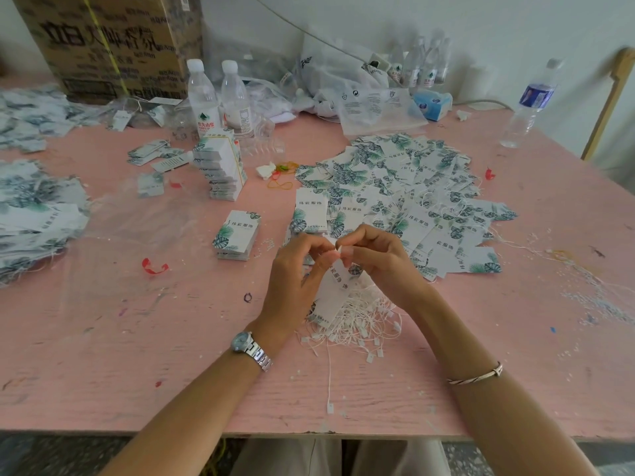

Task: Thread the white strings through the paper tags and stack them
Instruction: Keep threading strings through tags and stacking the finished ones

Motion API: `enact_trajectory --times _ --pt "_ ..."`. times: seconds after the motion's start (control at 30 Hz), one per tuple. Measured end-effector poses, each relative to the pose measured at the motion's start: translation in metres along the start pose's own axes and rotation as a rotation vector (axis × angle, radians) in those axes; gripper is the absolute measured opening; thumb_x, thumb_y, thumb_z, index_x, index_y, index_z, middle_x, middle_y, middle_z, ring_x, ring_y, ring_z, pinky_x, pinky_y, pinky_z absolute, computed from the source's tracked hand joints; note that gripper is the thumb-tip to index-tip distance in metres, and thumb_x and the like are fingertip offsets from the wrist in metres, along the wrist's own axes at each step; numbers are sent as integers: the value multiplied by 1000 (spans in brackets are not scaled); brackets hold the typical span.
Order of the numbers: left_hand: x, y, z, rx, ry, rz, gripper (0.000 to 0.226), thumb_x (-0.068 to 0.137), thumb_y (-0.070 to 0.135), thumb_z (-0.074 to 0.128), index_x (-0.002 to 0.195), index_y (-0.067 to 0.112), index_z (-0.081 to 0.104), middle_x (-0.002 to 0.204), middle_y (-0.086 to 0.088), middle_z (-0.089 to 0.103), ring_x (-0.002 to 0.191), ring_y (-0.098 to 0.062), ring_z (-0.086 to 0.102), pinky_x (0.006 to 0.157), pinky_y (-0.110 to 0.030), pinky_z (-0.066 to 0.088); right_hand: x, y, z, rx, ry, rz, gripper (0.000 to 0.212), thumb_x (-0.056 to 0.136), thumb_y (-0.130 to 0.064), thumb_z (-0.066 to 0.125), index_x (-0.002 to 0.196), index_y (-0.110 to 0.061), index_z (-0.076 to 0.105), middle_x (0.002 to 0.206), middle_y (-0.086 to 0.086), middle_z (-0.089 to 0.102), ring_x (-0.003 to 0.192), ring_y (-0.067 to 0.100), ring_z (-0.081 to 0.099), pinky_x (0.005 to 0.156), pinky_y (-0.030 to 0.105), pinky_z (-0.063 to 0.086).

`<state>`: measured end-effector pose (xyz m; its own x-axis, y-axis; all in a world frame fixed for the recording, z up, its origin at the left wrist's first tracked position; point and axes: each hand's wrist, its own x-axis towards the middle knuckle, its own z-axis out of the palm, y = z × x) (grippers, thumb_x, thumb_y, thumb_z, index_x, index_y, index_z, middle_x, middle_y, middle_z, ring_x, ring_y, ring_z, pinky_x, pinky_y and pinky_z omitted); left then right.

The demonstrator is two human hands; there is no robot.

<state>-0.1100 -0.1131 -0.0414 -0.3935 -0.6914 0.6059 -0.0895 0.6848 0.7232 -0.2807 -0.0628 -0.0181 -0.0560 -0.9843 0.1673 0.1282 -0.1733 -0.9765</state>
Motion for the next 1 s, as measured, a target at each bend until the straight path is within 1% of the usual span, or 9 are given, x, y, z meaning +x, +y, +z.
enact_trajectory --times 0.13,0.2,0.3,0.43,0.57,0.73,0.83,0.93,1.0 --pt "1 0 -2 10 -59 -59 44 101 43 43 118 11 67 114 3 69 108 -14 64 95 -48 49 0 -4 0 191 8 -27 19 84 -1 63 100 -7 73 81 6 65 71 16 57 75 23 49" --pt "0 1 0 94 -157 -84 54 94 58 45 129 20 62 124 15 63 116 -3 55 104 -39 40 0 -7 -3 259 45 -51 21 84 0 61 95 -8 77 81 8 64 71 15 58 75 21 49" --pt "-5 1 2 192 -272 -64 75 78 74 54 139 31 51 122 37 44 110 22 32 98 -22 30 1 -12 -7 368 73 -91 23 86 2 56 90 -7 77 83 7 65 71 13 59 74 20 50" --pt "-5 -5 2 232 -364 -156 94 72 80 51 152 33 36 130 9 49 112 -2 33 97 -28 29 2 -15 -12 463 133 -135 23 88 2 53 90 -7 75 86 4 65 72 11 59 73 20 51" --pt "-4 -7 3 117 -315 -205 78 81 63 62 149 33 41 130 8 56 117 -16 50 98 -33 43 4 -14 -19 529 276 -158 19 88 1 58 92 -7 74 82 2 67 74 11 60 73 20 52" --pt "-1 -4 2 -209 -264 -266 76 74 59 74 142 36 47 124 19 61 106 2 63 79 -16 53 5 -10 -23 380 455 -116 16 93 5 55 101 -1 67 81 1 70 76 11 63 73 18 53" --pt "-1 -1 2 -352 -266 -343 83 75 61 76 146 29 49 128 12 66 110 -2 65 85 -23 56 5 -9 -21 258 505 -92 14 90 3 60 99 -4 69 82 2 68 78 12 60 76 20 51" --pt "1 -1 1 -450 -235 -405 45 97 43 61 140 31 55 116 16 71 96 0 67 71 -20 55 5 -7 -18 128 528 -84 13 91 4 62 101 -3 68 85 6 64 77 14 57 78 24 49" --pt "4 -2 1 -507 -170 -429 28 103 22 55 128 32 60 108 19 73 93 1 66 73 -17 53 5 -4 -16 14 542 -75 13 92 4 62 103 1 68 86 9 64 74 14 56 77 26 50"
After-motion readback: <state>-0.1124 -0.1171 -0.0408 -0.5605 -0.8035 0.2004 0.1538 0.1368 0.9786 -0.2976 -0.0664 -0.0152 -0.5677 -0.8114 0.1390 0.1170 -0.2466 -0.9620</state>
